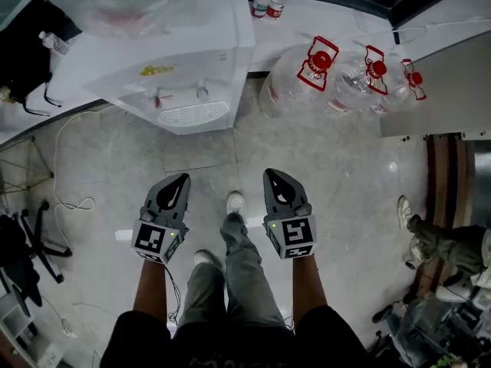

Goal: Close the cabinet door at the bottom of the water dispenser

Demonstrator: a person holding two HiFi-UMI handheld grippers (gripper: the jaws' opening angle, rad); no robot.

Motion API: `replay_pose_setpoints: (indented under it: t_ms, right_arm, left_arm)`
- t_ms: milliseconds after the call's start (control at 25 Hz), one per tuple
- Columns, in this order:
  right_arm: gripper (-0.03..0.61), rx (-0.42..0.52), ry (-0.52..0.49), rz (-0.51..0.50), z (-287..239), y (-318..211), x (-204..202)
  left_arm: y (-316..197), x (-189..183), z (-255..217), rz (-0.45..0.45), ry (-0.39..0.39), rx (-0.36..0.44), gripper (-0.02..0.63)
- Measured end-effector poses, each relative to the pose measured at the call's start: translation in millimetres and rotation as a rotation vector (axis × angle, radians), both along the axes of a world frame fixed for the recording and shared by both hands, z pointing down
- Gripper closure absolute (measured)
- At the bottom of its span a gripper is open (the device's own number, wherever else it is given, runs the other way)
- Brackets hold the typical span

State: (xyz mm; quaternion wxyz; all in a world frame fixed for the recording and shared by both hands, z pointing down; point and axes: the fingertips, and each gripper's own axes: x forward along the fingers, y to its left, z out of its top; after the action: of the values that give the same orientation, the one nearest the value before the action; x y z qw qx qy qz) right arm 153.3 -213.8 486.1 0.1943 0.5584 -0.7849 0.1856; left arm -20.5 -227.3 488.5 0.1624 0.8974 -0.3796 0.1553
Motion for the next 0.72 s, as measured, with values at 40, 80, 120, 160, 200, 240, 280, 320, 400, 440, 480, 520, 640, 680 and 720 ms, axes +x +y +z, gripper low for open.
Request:
replay_pose_setpoints:
  t_ms: [40,80,120,160,200,240,280,320,400,440,480,520,640,680,720]
  right_arm:
    - [0.566,0.005,-0.007,0.005,-13.4,1.5,-3.0]
    - [0.566,0.009,-0.015,0.011,-25.9,3.2,-5.8]
    - [0.566,0.013,-0.022,0.018,-37.6,5.5,-8.4]
    - [0.566,0.015,-0.025,0.024,-48.5,8.4,-10.9]
    - [0.566,0.017,-0.026,0.030,-58.8,11.4,-13.0]
    - [0.566,0.022,-0.027,0.035,-68.9,13.4,-14.9]
    - [0.566,0.032,-0.028,0.039,-79.3,13.7,-16.7]
    - [0.566,0.048,-0.030,0.041,-90.0,12.7,-18.6]
    - [0.566,0.062,-0.036,0.046,-113.2,13.5,-24.1]
    - [0.566,0.060,-0.040,0.048,-124.7,16.0,-26.5]
    - [0.566,0.062,-0.043,0.049,-135.5,17.7,-27.5]
    - [0.566,0.071,-0.043,0.047,-146.3,17.0,-27.4]
    - [0.566,0.108,-0.029,0.039,-183.6,9.0,-29.1]
    - [0.566,0.116,-0.025,0.037,-196.6,9.1,-31.3]
    - [0.566,0.125,-0.025,0.035,-209.1,10.4,-34.0]
  left_arm:
    - [2.9,-3.0,-10.5,0.001,-0.012,-0.014,0.598]
    - [5.3,-4.5,-22.2,0.005,-0.021,-0.014,0.598]
    - [8.1,-4.9,-34.4,0.011,-0.029,-0.006,0.598]
    - [11.5,-4.9,-47.0,0.014,-0.030,0.004,0.598]
    - [14.6,-4.9,-59.8,0.011,-0.020,0.012,0.598]
    - [17.2,-5.9,-72.3,0.001,-0.008,0.015,0.598]
    - [19.2,-8.4,-83.5,-0.011,-0.001,0.009,0.598]
    - [20.4,-12.2,-94.2,-0.023,0.001,0.001,0.598]
    - [23.8,-21.0,-116.4,-0.044,-0.001,-0.002,0.598]
    - [26.4,-25.1,-127.0,-0.052,-0.001,0.004,0.598]
    - [27.7,-28.5,-136.9,-0.064,0.006,0.020,0.598]
    - [26.5,-31.4,-146.5,-0.077,0.021,0.045,0.598]
    - [18.2,-44.1,-179.2,-0.110,0.046,0.093,0.598]
    - [18.3,-49.1,-191.1,-0.117,0.048,0.098,0.598]
    - [19.5,-53.3,-202.4,-0.122,0.049,0.104,0.598]
